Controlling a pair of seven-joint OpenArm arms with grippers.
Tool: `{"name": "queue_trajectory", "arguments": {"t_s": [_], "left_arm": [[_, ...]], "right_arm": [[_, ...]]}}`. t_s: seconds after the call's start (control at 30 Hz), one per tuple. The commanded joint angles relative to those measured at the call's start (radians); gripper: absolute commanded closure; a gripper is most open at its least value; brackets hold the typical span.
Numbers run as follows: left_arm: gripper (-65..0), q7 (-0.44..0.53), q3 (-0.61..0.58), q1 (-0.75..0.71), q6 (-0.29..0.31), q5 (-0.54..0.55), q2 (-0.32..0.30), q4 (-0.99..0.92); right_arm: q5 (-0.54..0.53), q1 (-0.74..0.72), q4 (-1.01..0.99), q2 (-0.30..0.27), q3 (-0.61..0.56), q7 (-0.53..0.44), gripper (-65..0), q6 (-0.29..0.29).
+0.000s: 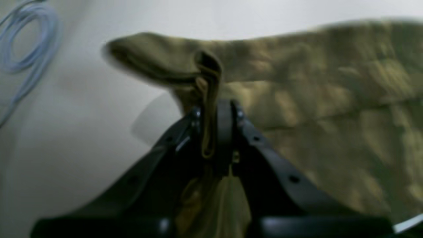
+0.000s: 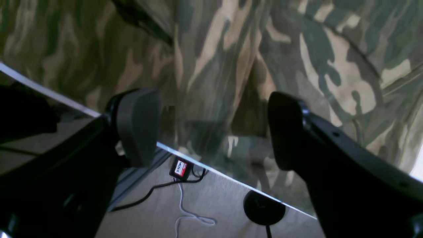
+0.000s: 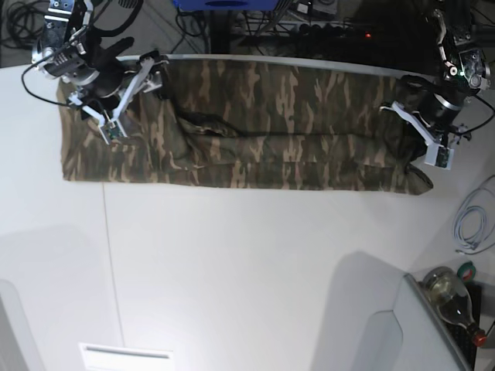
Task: Layout the t-shirt on the table in an organized manner, then fold the t-shirt properly
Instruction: 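Grasp the hem end with the left gripper beside the shirt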
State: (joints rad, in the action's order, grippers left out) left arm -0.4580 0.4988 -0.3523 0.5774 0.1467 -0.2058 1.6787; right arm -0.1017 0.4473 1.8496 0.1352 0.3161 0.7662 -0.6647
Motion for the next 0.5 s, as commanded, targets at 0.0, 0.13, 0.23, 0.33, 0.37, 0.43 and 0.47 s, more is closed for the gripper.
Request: {"name": "queue_trajectory", "arguments": {"t_s": [0.0,0.13,0.23,0.33,0.37,0.43,0.47], "left_arm": [[0.0,-0.006,-0.001,-0.001,-0.001,0.012,0.016,0.064],[0.0,-0.077,-0.025,0.0,-0.001,0.011,0.098,0.154],[0.0,-0.111,-0.124,0.0,-0.003,0.011,0.111,0.166],[0.0,-0.114,-0.237,0.0,-0.064,0.012,0.113,0.162],[0.0,-0.109,-0.283,0.0,-0.102,0.012,0.113,0.159],[0.0,-0.107,-0.361,0.003,-0.153,0.012,0.113,0.159],[0.0,-0.107,-0.395,0.009,-0.164,0.014,0.113,0.159]], "right_arm": [[-0.007,-0.002,0.034,-0.007,0.022,-0.017,-47.4,-0.007],[-0.007,-0.011,0.051,-0.007,0.084,-0.017,-47.4,-0.007],[-0.007,-0.021,0.051,-0.009,0.148,-0.017,-47.4,-0.007],[-0.007,-0.037,0.051,-0.009,0.197,-0.015,-47.4,-0.007],[-0.007,-0.037,0.051,-0.009,0.211,-0.017,-47.4,-0.007],[-0.007,-0.043,0.051,-0.009,0.231,-0.017,-47.6,-0.007],[-0.007,-0.043,0.051,-0.009,0.24,-0.017,-47.6,-0.007]]}}
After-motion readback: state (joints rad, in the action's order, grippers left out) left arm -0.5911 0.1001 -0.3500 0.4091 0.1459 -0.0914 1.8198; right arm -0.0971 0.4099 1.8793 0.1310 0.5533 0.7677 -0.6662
